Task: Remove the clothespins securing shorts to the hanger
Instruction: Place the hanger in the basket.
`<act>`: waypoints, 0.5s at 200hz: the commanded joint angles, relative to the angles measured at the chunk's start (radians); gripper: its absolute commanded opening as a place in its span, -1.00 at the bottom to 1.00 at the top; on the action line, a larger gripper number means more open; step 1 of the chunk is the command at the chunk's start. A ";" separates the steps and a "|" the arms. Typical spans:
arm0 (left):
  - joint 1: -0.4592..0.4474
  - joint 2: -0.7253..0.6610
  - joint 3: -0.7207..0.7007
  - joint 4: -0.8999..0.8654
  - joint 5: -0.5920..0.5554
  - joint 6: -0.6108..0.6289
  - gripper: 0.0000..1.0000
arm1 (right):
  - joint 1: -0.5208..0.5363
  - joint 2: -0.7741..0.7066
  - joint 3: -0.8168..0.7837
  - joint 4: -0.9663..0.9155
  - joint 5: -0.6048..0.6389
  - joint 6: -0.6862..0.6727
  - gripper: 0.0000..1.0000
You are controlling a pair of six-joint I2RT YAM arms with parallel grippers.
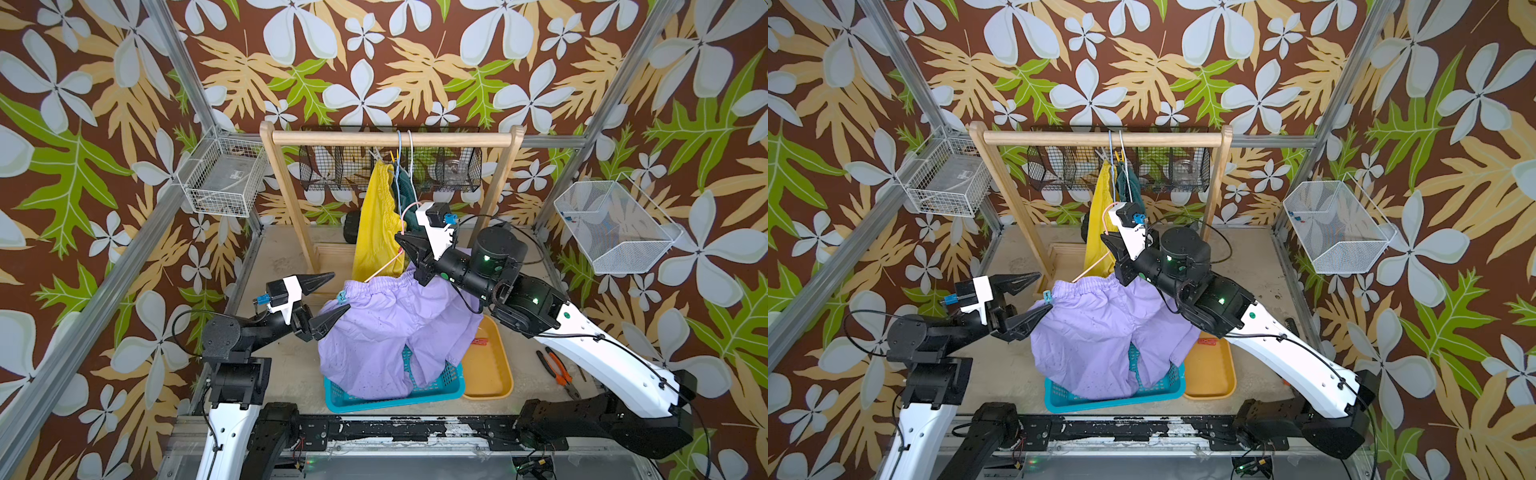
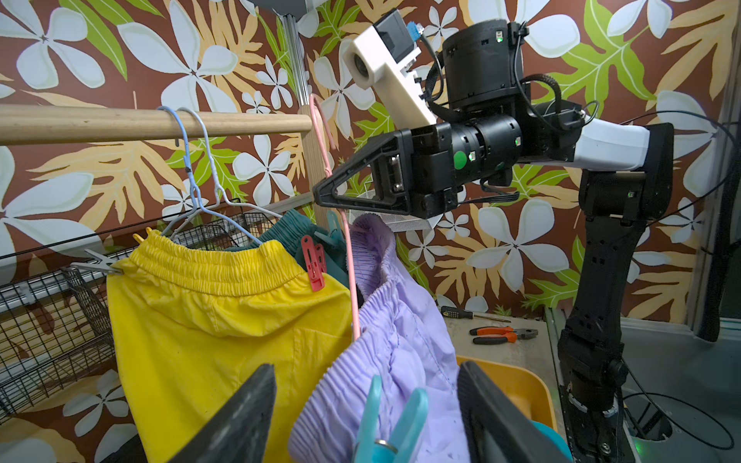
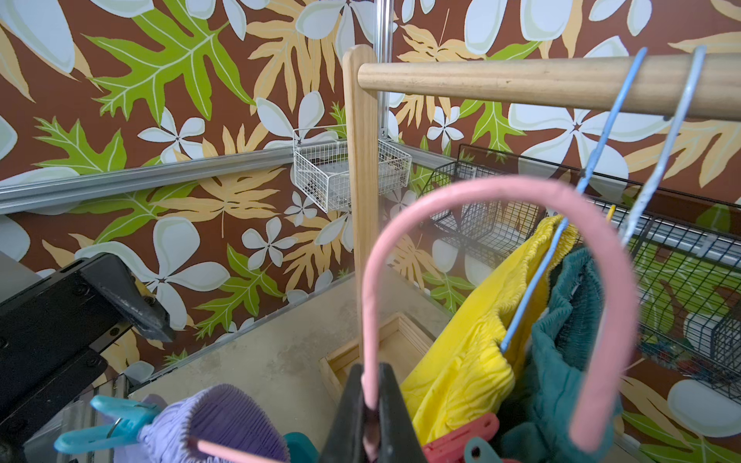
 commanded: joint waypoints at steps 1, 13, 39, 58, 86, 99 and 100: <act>-0.005 0.005 0.002 0.003 0.023 0.007 0.39 | 0.001 0.004 0.006 0.037 -0.018 0.002 -1.00; -0.008 0.007 0.002 0.003 0.026 0.009 0.38 | 0.001 0.005 0.005 0.039 -0.017 0.002 -1.00; -0.019 0.012 -0.003 0.004 0.027 0.009 0.26 | -0.001 0.015 0.013 0.035 -0.013 0.002 -1.00; -0.029 0.011 -0.016 0.004 0.024 0.012 0.22 | 0.000 0.015 0.013 0.037 -0.013 0.004 -1.00; -0.031 0.007 -0.030 0.004 0.003 0.022 0.12 | 0.000 0.017 0.016 0.037 -0.018 0.005 -1.00; -0.032 0.008 -0.028 0.004 -0.006 0.021 0.07 | -0.001 0.020 0.015 0.037 -0.018 0.006 -1.00; -0.033 0.007 -0.028 0.004 -0.008 0.021 0.07 | -0.001 0.019 0.015 0.037 -0.018 0.006 -1.00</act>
